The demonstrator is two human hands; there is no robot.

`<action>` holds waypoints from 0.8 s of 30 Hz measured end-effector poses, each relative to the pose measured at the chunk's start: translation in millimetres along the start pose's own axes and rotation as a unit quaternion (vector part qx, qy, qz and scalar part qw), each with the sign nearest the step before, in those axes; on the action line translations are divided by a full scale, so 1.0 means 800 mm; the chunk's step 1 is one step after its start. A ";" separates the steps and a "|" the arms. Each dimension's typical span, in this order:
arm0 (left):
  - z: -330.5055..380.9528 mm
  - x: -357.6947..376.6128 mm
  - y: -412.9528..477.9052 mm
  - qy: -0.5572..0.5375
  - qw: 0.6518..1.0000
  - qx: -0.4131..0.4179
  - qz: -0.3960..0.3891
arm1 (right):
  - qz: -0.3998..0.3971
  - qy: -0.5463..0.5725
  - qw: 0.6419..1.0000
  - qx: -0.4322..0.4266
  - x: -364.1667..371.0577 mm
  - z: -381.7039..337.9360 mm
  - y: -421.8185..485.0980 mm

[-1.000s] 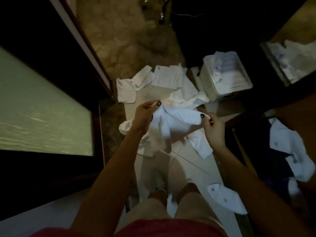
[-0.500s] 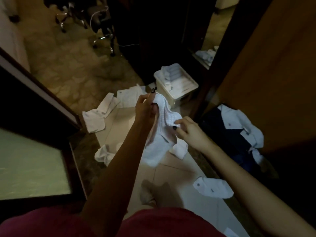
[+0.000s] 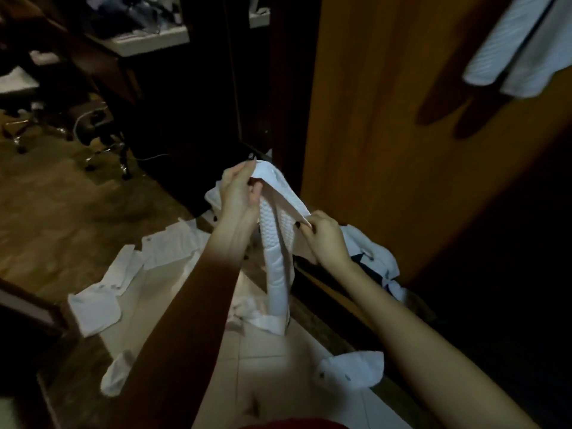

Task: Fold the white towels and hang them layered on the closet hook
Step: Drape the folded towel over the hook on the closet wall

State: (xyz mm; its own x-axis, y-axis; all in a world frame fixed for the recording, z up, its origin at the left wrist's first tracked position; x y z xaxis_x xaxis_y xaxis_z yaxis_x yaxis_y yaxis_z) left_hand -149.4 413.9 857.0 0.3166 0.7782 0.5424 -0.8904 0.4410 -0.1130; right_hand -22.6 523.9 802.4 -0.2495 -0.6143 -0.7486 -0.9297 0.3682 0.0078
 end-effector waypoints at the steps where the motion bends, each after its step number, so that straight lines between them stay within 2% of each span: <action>1: 0.006 -0.002 0.006 -0.002 1.000 -0.009 0.001 | -0.011 -0.014 1.000 -0.004 -0.017 0.007 0.004; 4: 0.012 0.006 0.032 0.053 0.997 -0.036 -0.032 | -0.055 -0.067 0.996 0.002 -0.063 0.025 0.015; 8: 0.015 0.006 0.059 0.129 0.981 -0.094 -0.107 | -0.082 -0.071 0.994 0.030 -0.102 0.037 0.013; 13: 0.022 0.023 0.081 0.191 0.946 -0.144 -0.218 | -0.067 -0.057 0.992 0.088 -0.133 0.050 -0.003; 16: 0.020 0.032 0.095 0.270 0.906 -0.165 -0.282 | -0.051 -0.067 0.991 0.102 -0.143 0.048 -0.022; 19: 0.016 0.035 0.107 0.345 0.867 -0.143 -0.330 | -0.053 -0.049 0.991 0.113 -0.147 0.041 -0.039; 22: 0.021 0.037 0.112 0.440 0.812 -0.066 -0.377 | -0.027 -0.062 0.994 0.088 -0.147 0.022 -0.050; 24: 0.020 0.044 0.105 0.499 0.752 0.015 -0.431 | 0.006 -0.071 0.996 0.059 -0.149 0.005 -0.052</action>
State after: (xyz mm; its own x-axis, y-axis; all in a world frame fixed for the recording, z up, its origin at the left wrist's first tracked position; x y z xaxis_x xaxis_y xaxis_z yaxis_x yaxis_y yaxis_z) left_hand -218.3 471.4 879.9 0.8547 0.1634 -0.4928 -0.2160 0.9751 -0.0512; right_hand 46.8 585.2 888.7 -0.2116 -0.5082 -0.8348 -0.8865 0.4595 -0.0550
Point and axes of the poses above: each hand's wrist, its own y-axis towards the middle knuckle, its own x-axis out of the palm, z = x × y, the point moved 3 cm from there along y, towards the middle knuckle, and after that the axes turned 13 degrees about -z, right-handed, at the moved point
